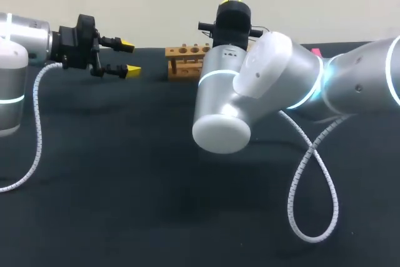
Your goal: Grasp the test tube, adjust it, and insert it.
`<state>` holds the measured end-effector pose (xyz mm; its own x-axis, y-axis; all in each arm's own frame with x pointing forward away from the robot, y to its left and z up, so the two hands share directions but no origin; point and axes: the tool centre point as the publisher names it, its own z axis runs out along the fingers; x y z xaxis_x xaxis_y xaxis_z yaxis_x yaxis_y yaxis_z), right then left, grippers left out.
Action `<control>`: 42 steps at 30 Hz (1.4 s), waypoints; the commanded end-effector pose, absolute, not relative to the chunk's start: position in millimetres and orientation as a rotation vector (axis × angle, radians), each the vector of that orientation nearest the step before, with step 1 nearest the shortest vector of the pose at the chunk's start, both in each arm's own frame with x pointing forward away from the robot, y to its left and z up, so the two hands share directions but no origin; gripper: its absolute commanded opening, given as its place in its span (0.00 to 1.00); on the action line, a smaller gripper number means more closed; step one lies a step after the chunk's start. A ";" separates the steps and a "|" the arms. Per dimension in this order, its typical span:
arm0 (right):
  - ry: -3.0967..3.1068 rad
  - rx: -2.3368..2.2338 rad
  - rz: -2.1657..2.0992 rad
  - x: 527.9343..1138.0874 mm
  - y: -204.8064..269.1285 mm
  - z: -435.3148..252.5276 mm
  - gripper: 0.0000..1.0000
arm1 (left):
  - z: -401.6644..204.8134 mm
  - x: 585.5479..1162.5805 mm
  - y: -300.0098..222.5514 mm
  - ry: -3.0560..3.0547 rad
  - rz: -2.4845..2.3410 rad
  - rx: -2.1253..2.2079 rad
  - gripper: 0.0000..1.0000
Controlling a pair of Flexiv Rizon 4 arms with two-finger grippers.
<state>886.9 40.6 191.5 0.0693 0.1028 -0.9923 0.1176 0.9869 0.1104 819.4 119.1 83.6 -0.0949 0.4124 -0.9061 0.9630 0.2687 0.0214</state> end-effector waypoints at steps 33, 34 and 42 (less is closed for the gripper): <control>1.512 0.160 -0.035 906.2 32.0 151.7 0.00 | 82.7 818.0 119.9 1.659 -0.789 1.280 1.00; 1.513 0.158 -0.037 906.1 32.1 150.2 0.00 | 82.7 818.0 119.9 1.659 -0.789 1.280 1.00; 1.535 0.172 -0.030 904.5 35.1 133.9 0.00 | 82.7 818.0 119.9 1.659 -0.789 1.280 1.00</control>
